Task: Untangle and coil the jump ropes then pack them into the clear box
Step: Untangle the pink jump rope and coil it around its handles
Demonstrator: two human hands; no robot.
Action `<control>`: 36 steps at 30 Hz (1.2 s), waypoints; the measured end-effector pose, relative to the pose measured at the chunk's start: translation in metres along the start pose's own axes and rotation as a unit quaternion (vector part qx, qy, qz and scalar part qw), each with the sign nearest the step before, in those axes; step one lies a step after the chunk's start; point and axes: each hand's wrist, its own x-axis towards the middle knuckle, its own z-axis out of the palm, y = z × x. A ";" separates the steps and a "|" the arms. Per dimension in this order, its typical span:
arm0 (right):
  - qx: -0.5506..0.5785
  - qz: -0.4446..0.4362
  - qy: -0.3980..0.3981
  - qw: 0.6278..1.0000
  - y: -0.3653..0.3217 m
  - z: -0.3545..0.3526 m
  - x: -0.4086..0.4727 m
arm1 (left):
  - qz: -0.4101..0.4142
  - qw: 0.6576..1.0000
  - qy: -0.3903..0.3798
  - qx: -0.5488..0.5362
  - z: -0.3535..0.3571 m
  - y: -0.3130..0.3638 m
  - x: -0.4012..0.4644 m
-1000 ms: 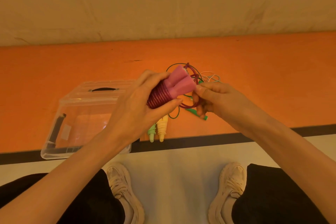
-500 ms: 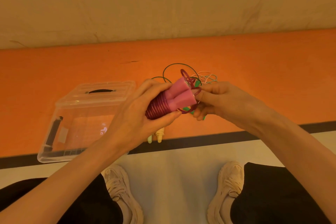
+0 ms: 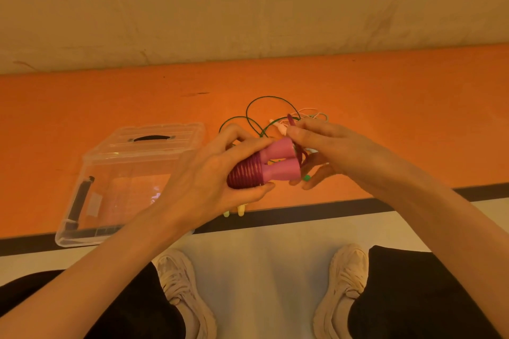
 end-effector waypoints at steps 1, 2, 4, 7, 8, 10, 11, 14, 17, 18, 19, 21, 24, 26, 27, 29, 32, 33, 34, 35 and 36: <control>-0.040 -0.012 0.021 0.999 0.001 -0.001 0.001 | 0.000 1.000 -0.001 0.005 0.000 0.000 0.000; -0.074 -0.022 0.048 0.996 0.003 -0.002 0.002 | 0.000 1.000 -0.001 0.010 0.001 0.000 -0.001; -0.072 -0.048 0.104 0.991 0.006 0.001 0.007 | -0.007 1.000 -0.001 0.016 0.004 0.003 -0.001; 0.039 -0.112 0.189 0.975 0.004 0.006 0.013 | -0.021 0.999 -0.002 0.026 0.006 0.005 -0.002; 0.104 -0.123 0.216 0.963 0.002 0.002 0.014 | -0.024 0.999 -0.005 0.028 0.006 0.004 -0.002; 0.218 -0.113 0.231 0.941 -0.002 -0.008 0.014 | -0.041 0.999 -0.017 0.010 0.007 0.002 -0.003; 0.237 -0.101 0.231 0.938 -0.003 -0.011 0.013 | -0.053 0.998 -0.022 -0.004 0.007 0.002 -0.004; 0.231 -0.065 0.243 0.940 0.000 -0.013 0.015 | -0.072 0.997 -0.021 -0.031 0.010 0.005 -0.006; 0.255 -0.052 0.234 0.937 -0.001 -0.015 0.020 | -0.089 0.995 -0.008 -0.040 0.012 0.006 -0.006; 0.257 -0.047 0.210 0.942 0.000 -0.016 0.022 | -0.096 0.994 -0.005 -0.050 0.013 0.005 -0.006; 0.253 -0.035 0.180 0.950 0.002 -0.016 0.023 | -0.106 0.992 0.000 -0.063 0.014 0.003 -0.007; 0.213 -0.004 0.115 0.970 0.009 -0.013 0.023 | -0.124 0.989 0.017 -0.083 0.017 -0.002 -0.007; 0.155 0.028 0.043 0.987 0.020 0.003 0.022 | -0.156 0.982 0.041 -0.100 0.019 -0.006 -0.007; 0.163 0.037 0.020 0.986 0.026 0.017 0.022 | -0.168 0.977 0.048 -0.123 0.022 -0.003 -0.004; 0.162 0.030 0.014 0.986 0.028 0.024 0.022 | -0.172 0.973 0.042 -0.150 0.024 -0.001 -0.004; 0.153 0.005 0.033 0.988 0.029 0.033 0.022 | -0.174 0.960 0.009 -0.221 0.029 0.002 -0.004; 0.148 0.006 0.078 0.986 0.030 0.030 0.027 | -0.192 0.920 -0.070 -0.333 0.033 0.002 -0.003; 0.145 0.015 0.078 0.986 0.030 0.028 0.030 | -0.207 0.899 -0.089 -0.375 0.032 0.001 -0.003; 0.139 0.023 0.074 0.987 0.032 0.026 0.032 | -0.222 0.880 -0.096 -0.410 0.032 -0.001 -0.003; 0.130 0.027 0.067 0.989 0.033 0.024 0.035 | -0.236 0.865 -0.094 -0.433 0.033 -0.004 -0.003; 0.124 0.030 0.059 0.990 0.034 0.022 0.038 | -0.248 0.856 -0.087 -0.445 0.034 -0.005 -0.002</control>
